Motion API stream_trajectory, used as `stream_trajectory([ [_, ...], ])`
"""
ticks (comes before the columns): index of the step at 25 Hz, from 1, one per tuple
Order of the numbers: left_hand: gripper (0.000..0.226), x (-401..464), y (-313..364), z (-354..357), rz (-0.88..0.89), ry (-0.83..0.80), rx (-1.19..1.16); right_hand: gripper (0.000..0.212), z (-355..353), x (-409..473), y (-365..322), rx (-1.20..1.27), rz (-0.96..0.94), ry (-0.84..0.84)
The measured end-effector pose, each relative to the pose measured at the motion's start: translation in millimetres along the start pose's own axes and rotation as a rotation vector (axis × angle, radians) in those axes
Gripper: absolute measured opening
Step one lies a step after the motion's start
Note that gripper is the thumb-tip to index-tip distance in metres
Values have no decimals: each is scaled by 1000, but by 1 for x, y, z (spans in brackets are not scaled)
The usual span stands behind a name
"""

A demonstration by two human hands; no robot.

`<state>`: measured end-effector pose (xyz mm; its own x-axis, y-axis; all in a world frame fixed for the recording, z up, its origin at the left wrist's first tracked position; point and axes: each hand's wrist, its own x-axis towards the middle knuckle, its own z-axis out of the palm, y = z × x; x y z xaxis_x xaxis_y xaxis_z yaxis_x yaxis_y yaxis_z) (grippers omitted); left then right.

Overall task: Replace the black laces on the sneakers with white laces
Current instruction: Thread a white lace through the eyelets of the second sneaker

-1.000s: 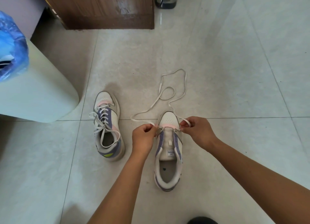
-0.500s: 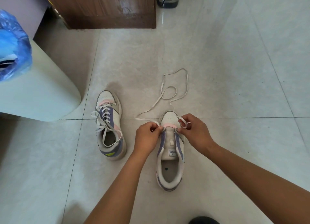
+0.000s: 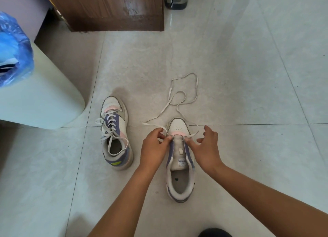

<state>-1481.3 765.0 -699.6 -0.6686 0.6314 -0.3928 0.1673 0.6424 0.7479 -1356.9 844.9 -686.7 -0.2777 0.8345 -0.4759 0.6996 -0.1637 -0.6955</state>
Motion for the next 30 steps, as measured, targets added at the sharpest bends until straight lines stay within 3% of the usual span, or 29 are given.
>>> stream_trajectory([
  [2,31,-4,-2,0,94,59,89,71,3,-12,3,-158,-142,-21],
  [4,32,-9,-2,2,215,49,177,58,8,-15,6,-326,-303,-58],
  [7,33,-10,-4,3,302,17,315,35,16,-11,3,-400,-393,-66],
  [11,34,-8,1,2,254,-3,423,39,19,-6,2,-429,-403,-53],
  [16,21,-16,13,15,120,-8,548,30,15,-1,-1,-537,-463,-66],
  [19,25,-17,9,12,203,14,521,25,6,2,0,-622,-479,-123],
  [22,33,-15,2,4,268,7,314,18,4,3,-7,-854,-582,-178],
  [26,26,-15,1,1,134,-50,170,36,15,7,-18,-1077,-727,-175],
  [30,23,-17,-3,5,2,17,-23,13,13,8,-20,-1165,-955,-109],
])
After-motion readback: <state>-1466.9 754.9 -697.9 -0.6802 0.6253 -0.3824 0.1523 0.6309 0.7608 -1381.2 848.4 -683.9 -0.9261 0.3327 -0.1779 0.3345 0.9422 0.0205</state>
